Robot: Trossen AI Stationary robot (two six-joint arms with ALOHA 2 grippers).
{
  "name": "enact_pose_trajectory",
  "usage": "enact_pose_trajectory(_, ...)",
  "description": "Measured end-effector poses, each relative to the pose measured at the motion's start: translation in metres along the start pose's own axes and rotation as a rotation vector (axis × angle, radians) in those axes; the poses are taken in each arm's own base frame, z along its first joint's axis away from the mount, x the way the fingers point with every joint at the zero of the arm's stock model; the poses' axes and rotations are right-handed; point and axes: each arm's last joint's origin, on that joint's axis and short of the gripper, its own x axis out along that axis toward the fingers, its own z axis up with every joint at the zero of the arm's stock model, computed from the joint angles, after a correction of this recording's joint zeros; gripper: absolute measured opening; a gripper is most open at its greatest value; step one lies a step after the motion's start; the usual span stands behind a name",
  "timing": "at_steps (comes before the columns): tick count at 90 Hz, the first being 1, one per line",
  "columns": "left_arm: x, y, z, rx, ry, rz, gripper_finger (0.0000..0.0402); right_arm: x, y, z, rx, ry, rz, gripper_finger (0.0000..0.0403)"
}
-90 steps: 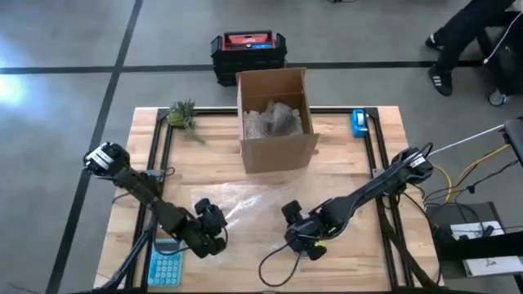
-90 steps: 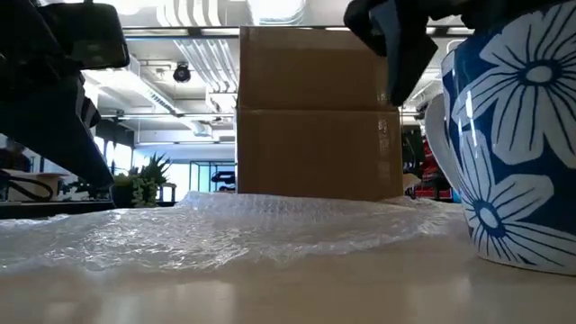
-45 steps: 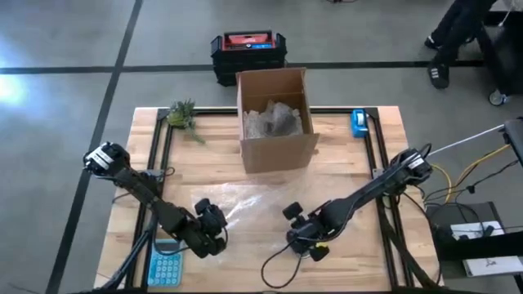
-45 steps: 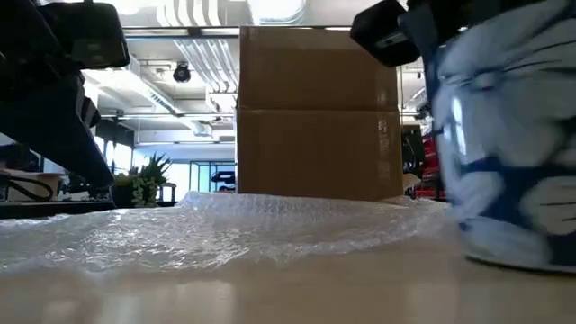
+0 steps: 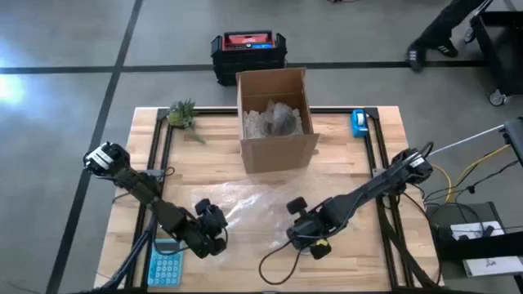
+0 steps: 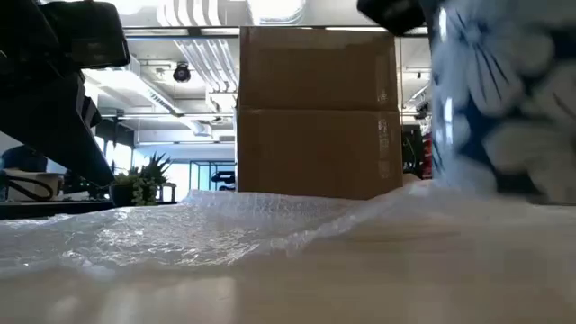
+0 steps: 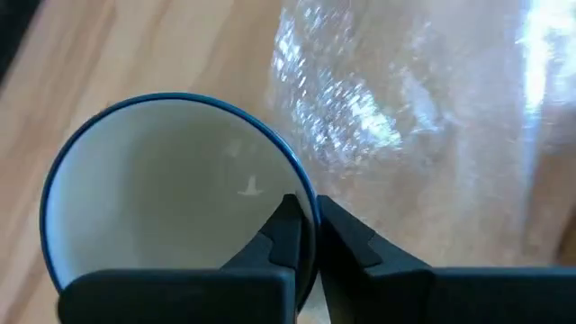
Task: Wrap mug
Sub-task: Wrap the white mug with the bubble wrap
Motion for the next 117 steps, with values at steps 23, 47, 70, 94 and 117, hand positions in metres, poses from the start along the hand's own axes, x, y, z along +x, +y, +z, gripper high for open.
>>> enact_pose_trajectory(23,0.0,-0.001,0.0,-0.004,-0.003,-0.006,0.0,-0.009,-0.029,0.009,0.076,-0.059,-0.027,0.0003)
enact_pose_trajectory(47,0.0,-0.001,0.001,-0.01,-0.006,-0.014,0.0,0.025,-0.087,0.017,0.218,-0.114,-0.111,0.0003)
enact_pose_trajectory(70,0.0,-0.002,0.001,-0.012,0.003,-0.026,0.0,0.054,-0.121,0.009,0.303,-0.046,-0.1,0.0003)
enact_pose_trajectory(94,0.0,-0.002,0.001,0.011,0.003,-0.029,0.0,0.054,-0.125,0.009,0.334,-0.049,-0.115,0.0047)
enact_pose_trajectory(117,0.0,-0.003,0.001,0.01,0.003,-0.031,0.0,0.019,-0.117,-0.001,0.361,-0.035,-0.06,0.0131)
